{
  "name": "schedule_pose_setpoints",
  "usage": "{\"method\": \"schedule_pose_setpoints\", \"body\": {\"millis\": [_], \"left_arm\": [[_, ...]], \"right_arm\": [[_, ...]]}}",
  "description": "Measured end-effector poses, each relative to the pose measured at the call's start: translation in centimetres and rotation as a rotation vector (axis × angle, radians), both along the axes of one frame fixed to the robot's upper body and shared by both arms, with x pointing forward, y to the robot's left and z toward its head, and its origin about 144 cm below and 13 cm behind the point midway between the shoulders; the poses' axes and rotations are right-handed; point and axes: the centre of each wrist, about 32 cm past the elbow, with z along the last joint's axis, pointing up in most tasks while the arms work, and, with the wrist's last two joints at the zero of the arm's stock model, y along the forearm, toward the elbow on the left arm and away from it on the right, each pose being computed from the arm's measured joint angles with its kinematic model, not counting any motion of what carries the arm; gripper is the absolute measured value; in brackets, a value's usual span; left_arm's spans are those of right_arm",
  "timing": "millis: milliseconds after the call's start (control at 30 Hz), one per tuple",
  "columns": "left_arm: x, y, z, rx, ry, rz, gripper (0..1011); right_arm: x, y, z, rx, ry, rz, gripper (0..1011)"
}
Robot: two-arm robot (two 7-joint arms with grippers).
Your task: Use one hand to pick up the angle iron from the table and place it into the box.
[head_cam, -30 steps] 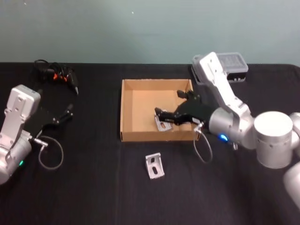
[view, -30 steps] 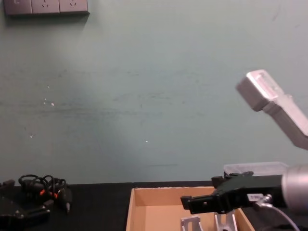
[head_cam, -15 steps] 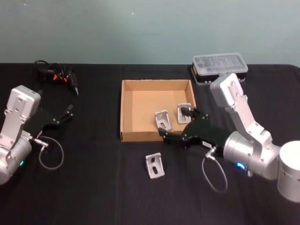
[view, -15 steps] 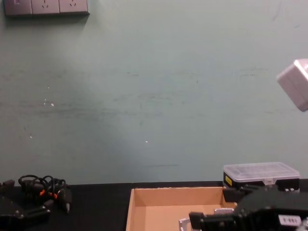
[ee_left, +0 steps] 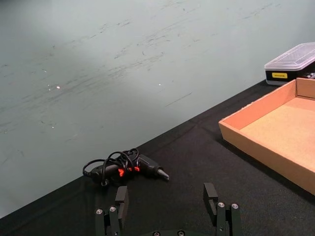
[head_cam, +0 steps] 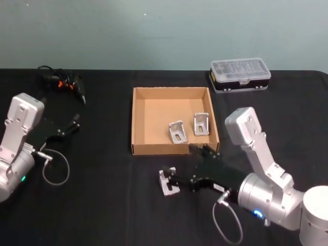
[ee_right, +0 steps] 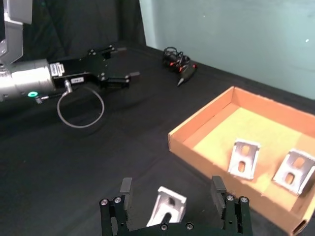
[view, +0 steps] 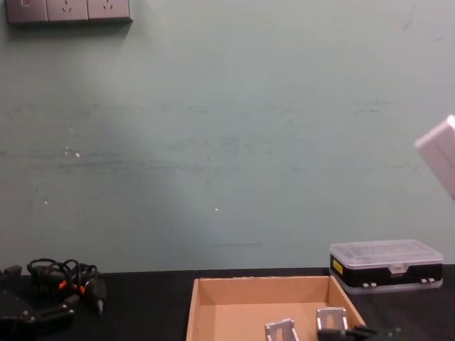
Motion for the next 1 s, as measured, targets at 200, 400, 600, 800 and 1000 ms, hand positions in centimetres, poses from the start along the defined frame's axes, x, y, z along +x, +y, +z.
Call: {"method": "schedule_pose_setpoints", "body": {"millis": [200, 400, 600, 800, 1000], "left_arm": [[0.0, 0.0, 0.0, 0.0, 0.0, 0.0, 1000], [0.0, 0.0, 0.0, 0.0, 0.0, 0.0, 1000], [0.0, 0.0, 0.0, 0.0, 0.0, 0.0, 1000], [0.0, 0.0, 0.0, 0.0, 0.0, 0.0, 1000], [0.0, 0.0, 0.0, 0.0, 0.0, 0.0, 1000]], "right_arm": [[-0.5, 0.4, -0.2, -0.012, 0.048, -0.002, 1003], [-0.5, 0.7, -0.4, -0.013, 0.09, -0.007, 1002], [-0.1, 1.0, -0.6, -0.013, 0.153, -0.028, 1003], [0.4, 1.4, -0.7, -0.019, 0.179, -0.047, 1003], [0.8, 1.6, -0.9, -0.021, 0.184, -0.057, 1003]]}}
